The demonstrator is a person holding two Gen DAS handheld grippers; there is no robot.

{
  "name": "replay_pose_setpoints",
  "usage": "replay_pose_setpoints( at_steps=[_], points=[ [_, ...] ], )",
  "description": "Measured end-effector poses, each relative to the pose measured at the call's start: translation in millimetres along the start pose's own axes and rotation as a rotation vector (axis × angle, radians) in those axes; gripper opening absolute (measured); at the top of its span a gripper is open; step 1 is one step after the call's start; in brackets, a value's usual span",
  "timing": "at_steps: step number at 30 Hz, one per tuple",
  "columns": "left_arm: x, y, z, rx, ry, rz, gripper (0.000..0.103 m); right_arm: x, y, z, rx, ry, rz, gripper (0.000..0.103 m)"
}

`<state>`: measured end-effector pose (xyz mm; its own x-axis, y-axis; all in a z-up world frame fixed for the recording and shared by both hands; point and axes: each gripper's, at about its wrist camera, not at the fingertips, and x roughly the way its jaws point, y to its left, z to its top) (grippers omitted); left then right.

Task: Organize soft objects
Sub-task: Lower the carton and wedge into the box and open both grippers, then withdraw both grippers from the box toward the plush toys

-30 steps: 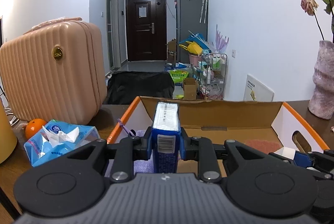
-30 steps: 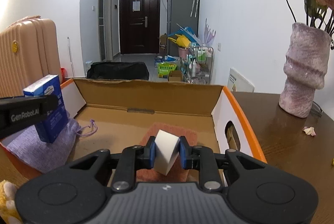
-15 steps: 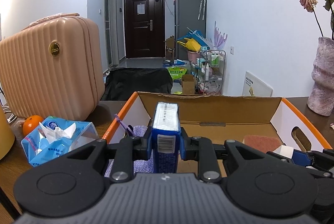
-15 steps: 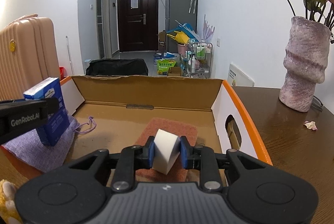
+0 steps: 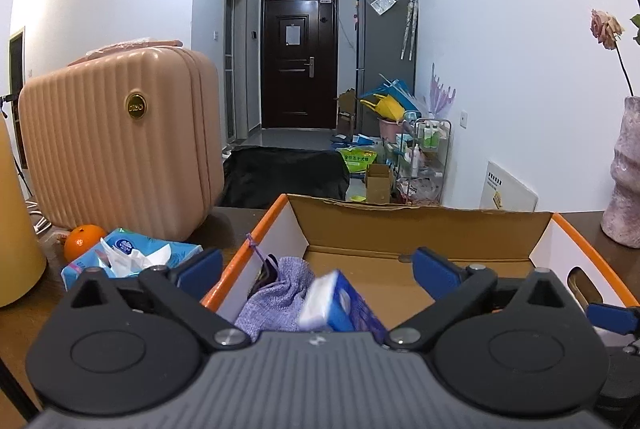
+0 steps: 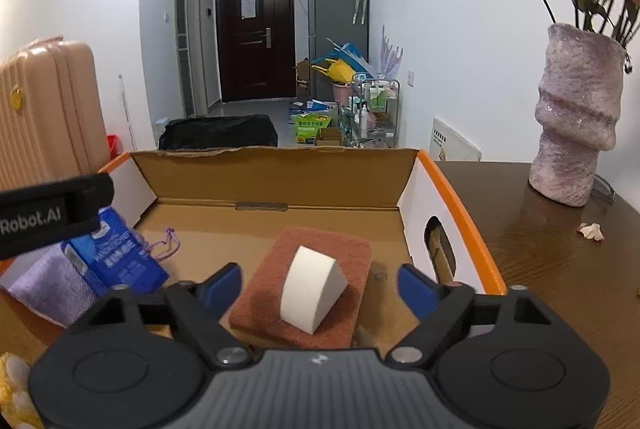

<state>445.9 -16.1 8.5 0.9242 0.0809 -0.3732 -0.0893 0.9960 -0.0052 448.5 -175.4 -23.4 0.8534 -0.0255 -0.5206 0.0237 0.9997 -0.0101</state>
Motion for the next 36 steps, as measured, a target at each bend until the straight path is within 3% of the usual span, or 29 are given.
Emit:
replay_pose_setpoints(
  at_steps=[26, 36],
  points=[
    [-2.3, 7.2, 1.2, -0.036, 0.032, -0.004, 0.103, -0.2, -3.6, 0.1, 0.026, -0.006, -0.012, 0.102],
    [-17.8, 19.3, 9.8, -0.095, 0.027, -0.033, 0.103, -23.6, -19.4, 7.2, 0.118, -0.047, 0.039, 0.102]
  ],
)
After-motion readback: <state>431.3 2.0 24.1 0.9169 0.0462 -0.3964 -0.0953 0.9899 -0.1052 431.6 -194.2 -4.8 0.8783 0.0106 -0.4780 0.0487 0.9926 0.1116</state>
